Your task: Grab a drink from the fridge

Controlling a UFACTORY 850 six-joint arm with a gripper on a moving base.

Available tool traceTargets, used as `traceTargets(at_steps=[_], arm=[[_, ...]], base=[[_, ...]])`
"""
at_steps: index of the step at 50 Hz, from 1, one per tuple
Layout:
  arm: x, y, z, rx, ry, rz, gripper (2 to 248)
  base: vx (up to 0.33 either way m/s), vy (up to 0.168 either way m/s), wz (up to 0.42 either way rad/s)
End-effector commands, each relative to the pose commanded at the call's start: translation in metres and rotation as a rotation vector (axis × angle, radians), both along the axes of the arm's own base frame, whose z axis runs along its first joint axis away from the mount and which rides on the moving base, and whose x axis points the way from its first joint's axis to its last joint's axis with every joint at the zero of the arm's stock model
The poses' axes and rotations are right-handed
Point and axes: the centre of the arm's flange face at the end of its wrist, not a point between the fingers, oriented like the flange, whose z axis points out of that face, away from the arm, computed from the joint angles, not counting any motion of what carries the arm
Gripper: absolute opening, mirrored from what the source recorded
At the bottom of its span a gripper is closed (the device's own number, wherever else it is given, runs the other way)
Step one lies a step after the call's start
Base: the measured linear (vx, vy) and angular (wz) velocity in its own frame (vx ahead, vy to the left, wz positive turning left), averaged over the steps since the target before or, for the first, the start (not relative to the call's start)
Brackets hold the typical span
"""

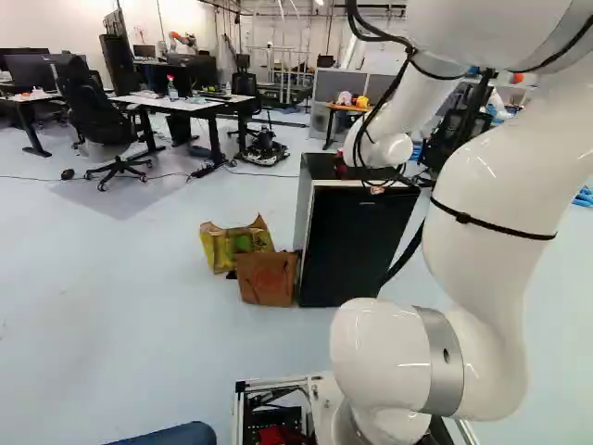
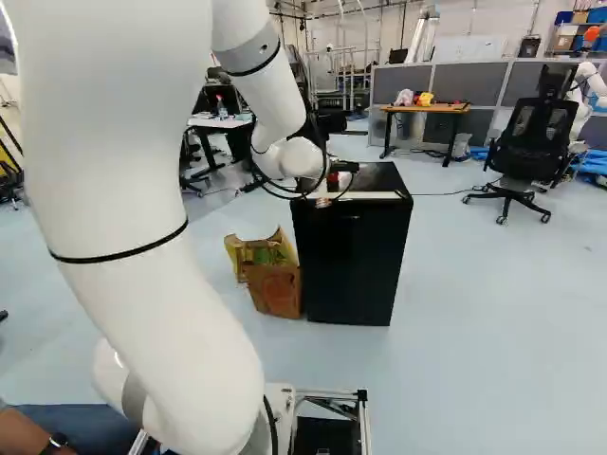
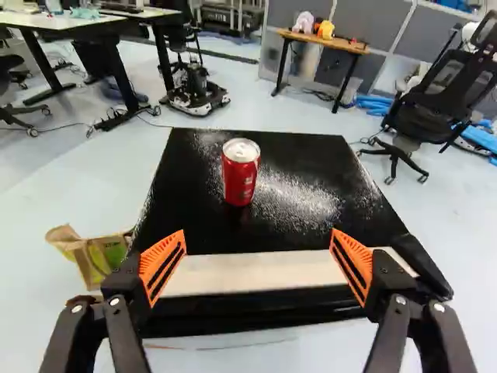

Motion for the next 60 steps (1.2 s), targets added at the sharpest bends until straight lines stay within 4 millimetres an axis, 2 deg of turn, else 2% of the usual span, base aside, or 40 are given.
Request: traceTargets(at_steps=[9, 19, 60], arm=[[0.02, 0.001, -0.003, -0.003, -0.053, 0.015, 247], [0.033, -0.001, -0.011, 0.005, -0.086, 0.009, 247], [0.05, -0.008, -0.047, 0.048, -0.154, -0.052, 247]], base=[[0.0, 0.0, 0.0], [0.0, 0.0, 0.0], [0.0, 0.0, 0.0]])
